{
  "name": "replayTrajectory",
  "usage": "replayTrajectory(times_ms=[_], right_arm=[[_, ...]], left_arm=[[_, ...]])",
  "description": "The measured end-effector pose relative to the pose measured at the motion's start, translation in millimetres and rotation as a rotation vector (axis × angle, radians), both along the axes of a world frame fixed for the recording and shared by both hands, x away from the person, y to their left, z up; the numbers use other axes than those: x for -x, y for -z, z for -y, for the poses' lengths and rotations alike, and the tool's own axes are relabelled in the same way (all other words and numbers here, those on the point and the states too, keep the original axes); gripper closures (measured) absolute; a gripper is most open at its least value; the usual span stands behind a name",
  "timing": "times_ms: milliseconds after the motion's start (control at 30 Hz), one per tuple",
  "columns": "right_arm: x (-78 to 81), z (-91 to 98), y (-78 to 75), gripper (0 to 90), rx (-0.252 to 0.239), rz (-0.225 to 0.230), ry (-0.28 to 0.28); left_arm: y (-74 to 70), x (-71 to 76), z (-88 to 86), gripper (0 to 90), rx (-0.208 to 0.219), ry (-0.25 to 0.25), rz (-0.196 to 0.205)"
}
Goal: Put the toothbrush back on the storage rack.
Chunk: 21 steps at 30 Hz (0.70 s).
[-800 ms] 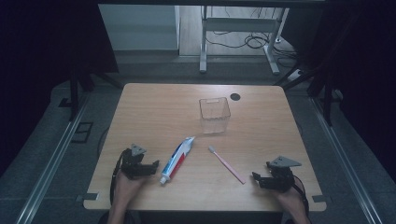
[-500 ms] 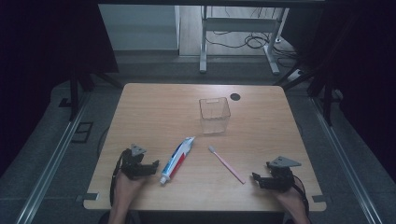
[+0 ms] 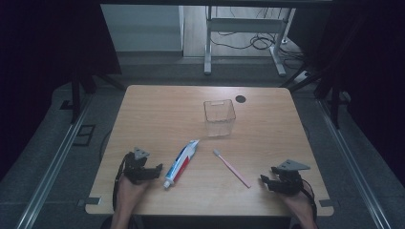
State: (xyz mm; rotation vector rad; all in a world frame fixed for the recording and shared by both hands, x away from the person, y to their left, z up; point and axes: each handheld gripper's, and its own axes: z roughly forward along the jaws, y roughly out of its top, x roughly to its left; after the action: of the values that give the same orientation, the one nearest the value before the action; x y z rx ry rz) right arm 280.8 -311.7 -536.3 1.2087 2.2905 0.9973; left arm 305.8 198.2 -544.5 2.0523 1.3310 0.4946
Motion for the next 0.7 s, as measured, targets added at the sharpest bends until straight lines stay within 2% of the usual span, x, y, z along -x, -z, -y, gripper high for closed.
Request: replayTrajectory(times_ms=[233, 333, 467, 700], right_arm=[[1.5, -3.9, -6.8, 67.8, -0.028, -0.037, -0.063], [1.7, -5.4, -9.1, 75.7, -0.06, -0.052, -0.082], [1.3, -7.1, -11.1, 80.0, -0.081, -0.057, -0.11], [-0.5, -16.1, -17.0, 84.5, -0.078, -0.06, -0.14]], left_arm=[[0.0, 0.0, 0.0, 14.4, 0.0, 0.0, 0.001], [0.0, 0.0, 0.0, 14.4, 0.0, 0.0, 0.001], [0.0, 0.0, 0.0, 14.4, 0.0, 0.0, 0.001], [0.1, 0.0, 0.0, 14.4, 0.0, 0.0, 0.001]])
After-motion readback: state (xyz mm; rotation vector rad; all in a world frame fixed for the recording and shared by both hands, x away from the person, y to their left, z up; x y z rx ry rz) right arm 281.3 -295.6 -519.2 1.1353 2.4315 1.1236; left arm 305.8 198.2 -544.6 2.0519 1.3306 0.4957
